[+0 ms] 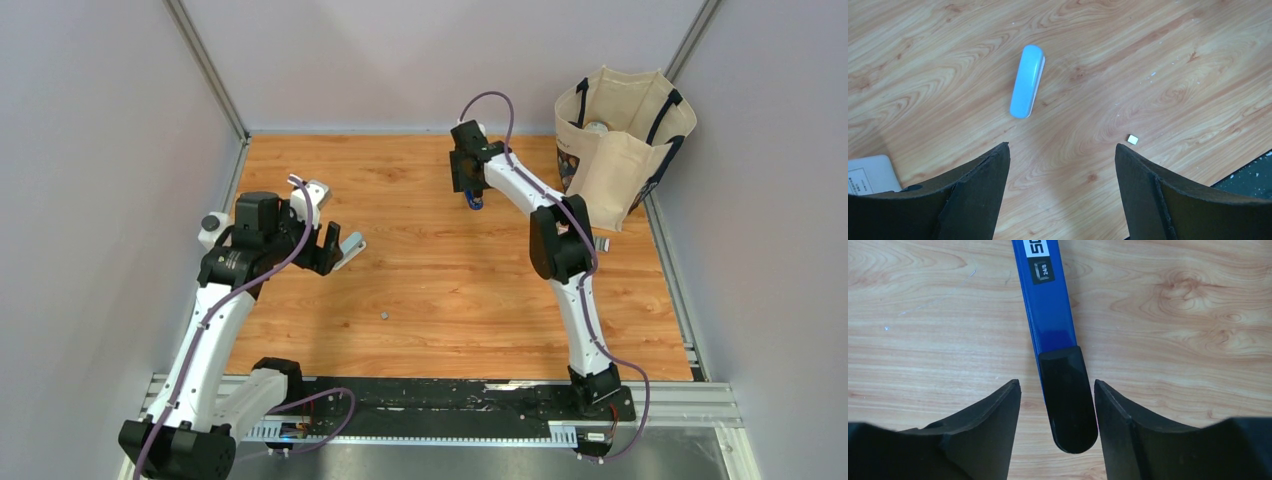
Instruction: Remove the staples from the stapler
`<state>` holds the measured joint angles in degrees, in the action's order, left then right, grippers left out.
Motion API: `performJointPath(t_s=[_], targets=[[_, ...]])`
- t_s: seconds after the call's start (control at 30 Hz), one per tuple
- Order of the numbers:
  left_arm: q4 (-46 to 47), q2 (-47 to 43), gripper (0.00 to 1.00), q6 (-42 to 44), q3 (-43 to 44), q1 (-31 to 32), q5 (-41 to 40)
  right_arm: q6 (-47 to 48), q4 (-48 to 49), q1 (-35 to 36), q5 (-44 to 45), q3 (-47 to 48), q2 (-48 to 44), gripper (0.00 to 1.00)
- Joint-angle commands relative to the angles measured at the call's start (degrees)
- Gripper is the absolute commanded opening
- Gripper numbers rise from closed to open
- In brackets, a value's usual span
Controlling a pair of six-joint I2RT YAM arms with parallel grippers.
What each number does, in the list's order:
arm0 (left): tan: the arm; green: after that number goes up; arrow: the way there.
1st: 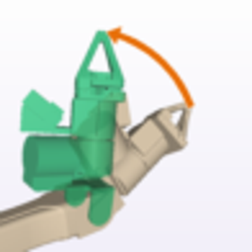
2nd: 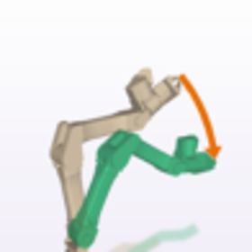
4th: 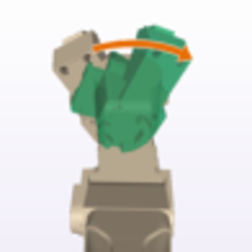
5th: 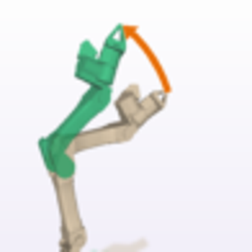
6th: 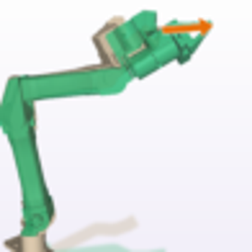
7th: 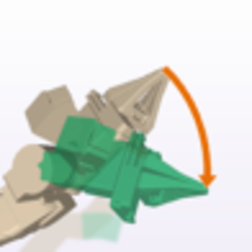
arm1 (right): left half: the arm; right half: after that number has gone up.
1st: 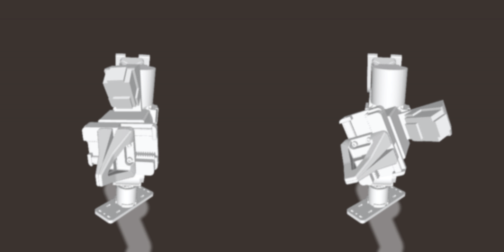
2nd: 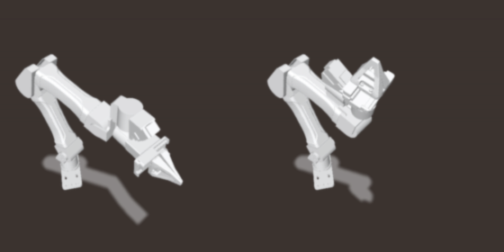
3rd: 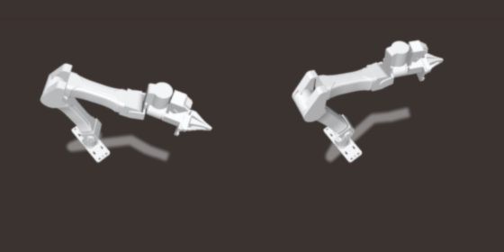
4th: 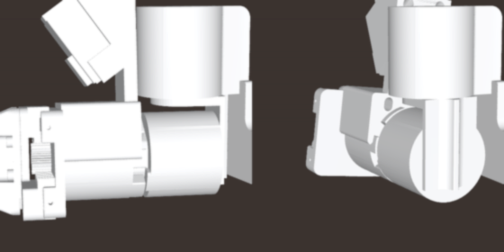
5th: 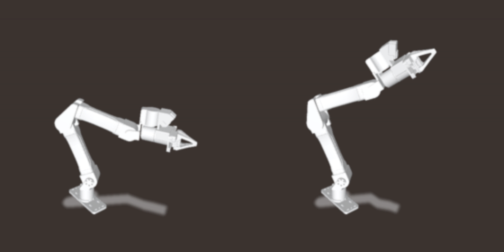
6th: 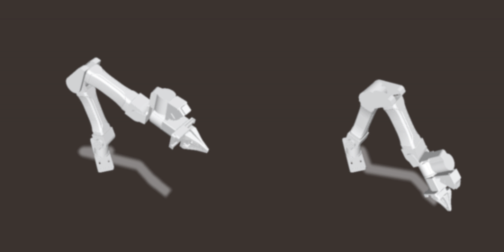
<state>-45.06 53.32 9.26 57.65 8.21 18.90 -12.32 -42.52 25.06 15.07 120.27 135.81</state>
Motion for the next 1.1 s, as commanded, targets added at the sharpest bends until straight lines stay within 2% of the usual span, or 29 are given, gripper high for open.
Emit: performJointPath(t_s=[0.0, 0.2, 0.27, 0.33, 0.4, 0.43, 0.53, 0.77, 1.07], targets=[[1.2, -1.46, 0.85, 0.32, -1.04, -0.12, 2.11, 0.36, 2.27, -0.36, 0.14, 3.4, 1.3, 0.54], [-0.64, -2.43, 0.86, 2.17, -1.92, 0.58, 3.96, -1.12, 2.8, -0.36, -2.5, 1.03, -0.36, 0.16], [-0.38, -2.69, 0.85, 2.69, -2.88, 1.54, 3.87, -2.97, 3.58, -0.19, -4.42, -1.6, -2.47, 0.11], [0.32, -2.7, 0.72, 3.49, -4.12, 2.77, 3.78, -6.3, 3.94, 0.08, -6.18, -5.02, -4.84, 0.08], [1.37, -2.7, 0.69, 3.4, -5.17, 4.44, 3.34, -9.2, 4.55, 0.95, -7.77, -9.5, -8.17, 0.04], [1.9, -2.61, 0.7, 3.14, -5.7, 5.23, 2.64, -10.26, 5.6, 1.83, -7.78, -12.14, -10.19, 0.03], [3.04, -2.08, 0.83, 2.7, -6.49, 7.69, 0.89, -12.81, 9.55, 5.51, -6.2, -22.77, -16.0, 0.0], [5.15, -0.68, 0.85, 0.86, -8.78, 9.55, 1.31, -22.21, 18.34, 14.48, -7.25, -41.58, -28.39, 0.0], [11.65, 3.71, 0.85, -1.69, -11.86, 10.42, 13.26, -35.57, 28.09, 20.82, -6.55, -51.7, -39.03, 0.0]])
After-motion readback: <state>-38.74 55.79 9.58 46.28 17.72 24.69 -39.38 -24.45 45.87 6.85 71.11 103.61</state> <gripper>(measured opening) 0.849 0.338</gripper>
